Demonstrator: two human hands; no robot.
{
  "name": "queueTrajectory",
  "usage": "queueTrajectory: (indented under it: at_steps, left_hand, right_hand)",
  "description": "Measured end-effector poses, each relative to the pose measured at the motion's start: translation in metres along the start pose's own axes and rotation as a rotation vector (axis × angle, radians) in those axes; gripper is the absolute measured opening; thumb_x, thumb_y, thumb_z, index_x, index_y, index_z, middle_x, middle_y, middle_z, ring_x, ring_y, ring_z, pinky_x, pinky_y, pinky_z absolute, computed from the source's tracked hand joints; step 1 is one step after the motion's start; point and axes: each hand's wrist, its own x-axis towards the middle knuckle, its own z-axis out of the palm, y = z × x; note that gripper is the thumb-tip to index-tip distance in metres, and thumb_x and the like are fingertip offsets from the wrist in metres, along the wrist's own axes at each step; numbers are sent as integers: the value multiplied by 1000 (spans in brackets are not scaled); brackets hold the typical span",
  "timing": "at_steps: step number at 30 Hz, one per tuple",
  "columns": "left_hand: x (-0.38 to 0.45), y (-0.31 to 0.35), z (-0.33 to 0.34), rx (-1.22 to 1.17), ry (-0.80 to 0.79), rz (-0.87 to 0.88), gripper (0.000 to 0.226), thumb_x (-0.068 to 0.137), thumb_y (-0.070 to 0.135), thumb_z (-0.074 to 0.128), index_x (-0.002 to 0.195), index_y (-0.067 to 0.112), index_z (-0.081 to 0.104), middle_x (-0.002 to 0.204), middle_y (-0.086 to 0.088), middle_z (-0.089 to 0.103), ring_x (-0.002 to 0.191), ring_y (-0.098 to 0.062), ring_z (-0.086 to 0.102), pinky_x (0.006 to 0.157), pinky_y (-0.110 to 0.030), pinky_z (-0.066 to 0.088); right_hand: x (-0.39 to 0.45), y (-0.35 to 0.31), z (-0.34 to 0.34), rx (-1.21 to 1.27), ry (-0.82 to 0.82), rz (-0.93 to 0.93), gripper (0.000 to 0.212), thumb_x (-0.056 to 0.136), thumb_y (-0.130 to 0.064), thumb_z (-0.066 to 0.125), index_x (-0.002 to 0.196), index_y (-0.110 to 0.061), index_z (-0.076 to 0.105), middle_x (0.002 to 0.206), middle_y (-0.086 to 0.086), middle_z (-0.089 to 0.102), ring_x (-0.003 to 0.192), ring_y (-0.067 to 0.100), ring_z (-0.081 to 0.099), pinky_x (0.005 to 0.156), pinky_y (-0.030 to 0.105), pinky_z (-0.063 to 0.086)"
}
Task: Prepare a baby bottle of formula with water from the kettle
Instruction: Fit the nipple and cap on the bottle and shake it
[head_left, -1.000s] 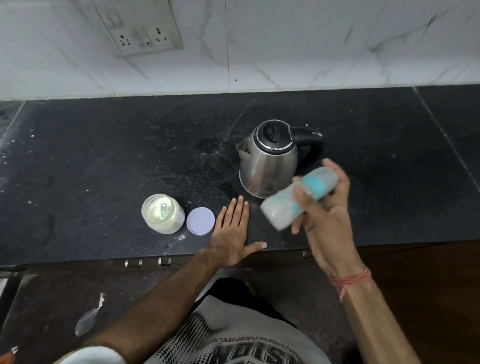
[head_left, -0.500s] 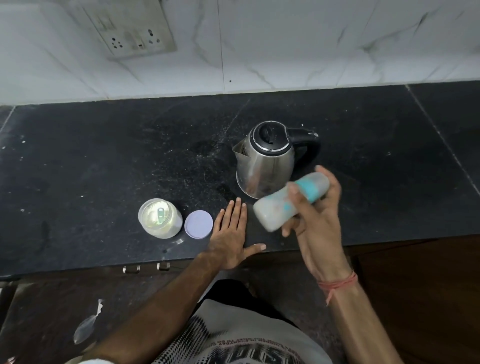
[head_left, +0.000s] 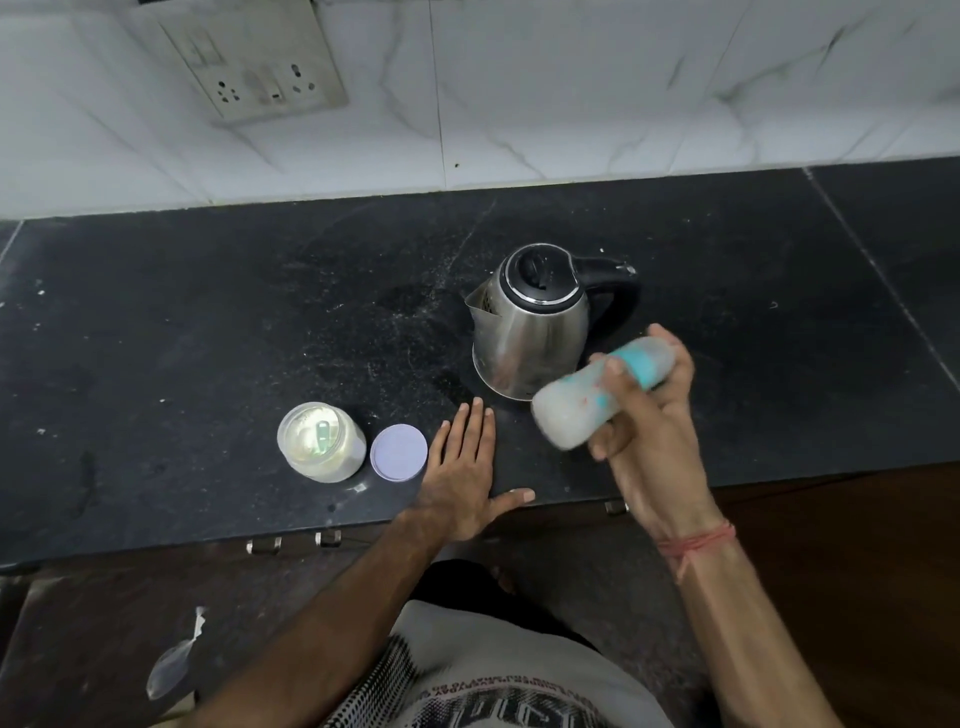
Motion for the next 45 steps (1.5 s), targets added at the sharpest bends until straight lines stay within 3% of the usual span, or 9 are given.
queueTrajectory:
  at_steps: [3, 12, 17, 21, 24, 28, 31, 42, 45]
  left_hand:
    - [-1, 0, 3, -35, 53, 1, 136, 83, 105, 11, 176, 9, -10, 183, -9, -22, 170, -24, -22, 139, -49, -8]
    - [-1, 1, -1, -19, 11, 2, 130, 93, 98, 34, 176, 12, -17, 181, -8, -31, 169, -25, -29, 138, -48, -13]
    - [2, -2, 13, 41, 64, 9, 122, 93, 86, 35, 176, 1, 12, 182, -16, -10, 173, -37, 8, 138, -54, 8]
    - [0, -5, 3, 14, 20, 9, 131, 88, 102, 19, 172, 10, -20, 181, -8, -29, 170, -27, -26, 139, -48, -12]
    - [-1, -1, 1, 44, -5, 19, 131, 85, 99, 14, 174, 9, -19, 181, -9, -30, 170, -27, -26, 139, -50, -10]
    - [2, 1, 3, 32, 7, 5, 130, 91, 100, 23, 174, 9, -19, 182, -10, -27, 171, -28, -24, 138, -47, -13]
    - [0, -2, 2, 23, -2, 19, 139, 79, 107, 0, 175, 8, -16, 184, -13, -23, 171, -30, -22, 139, -50, -9]
    - [1, -1, 5, 26, 22, 4, 130, 90, 101, 22, 175, 9, -15, 181, -7, -28, 169, -25, -25, 137, -47, -15]
    - [2, -3, 10, 44, 38, 15, 128, 88, 98, 18, 173, 8, -15, 179, -9, -26, 168, -25, -23, 140, -54, -3]
  right_hand:
    - [-6, 15, 8, -38, -129, 14, 73, 96, -14, 80, 156, -35, 45, 131, 19, 69, 103, 42, 68, 42, 27, 54]
    - [1, 16, 13, -3, -10, -5, 65, 99, -19, 77, 154, -37, 48, 126, 23, 67, 96, 28, 68, 45, 28, 52]
    - [-9, 31, 7, -236, -106, 11, 67, 97, -25, 81, 152, -42, 48, 127, 24, 65, 78, 26, 67, 43, 27, 50]
    - [-4, 35, 6, -235, 55, -61, 67, 98, -27, 76, 153, -39, 40, 124, 20, 60, 82, 20, 71, 46, 29, 54]
    - [-5, 33, 3, -295, -42, -81, 69, 96, -21, 79, 153, -38, 43, 129, 26, 60, 91, 27, 73, 47, 34, 57]
    - [-9, 24, 5, -133, 190, -115, 64, 101, -27, 73, 155, -33, 38, 121, 12, 61, 88, 18, 72, 48, 30, 55]
    - [-19, 28, 7, -238, 72, -108, 68, 98, -24, 76, 154, -35, 41, 125, 20, 61, 90, 25, 72, 47, 33, 57]
    - [-14, 24, 8, -87, 226, -101, 60, 106, -22, 69, 156, -30, 38, 119, 10, 62, 84, 15, 73, 46, 27, 54]
    - [-15, 23, 8, -267, -2, -65, 67, 98, -21, 76, 154, -34, 42, 128, 21, 59, 90, 25, 74, 45, 33, 57]
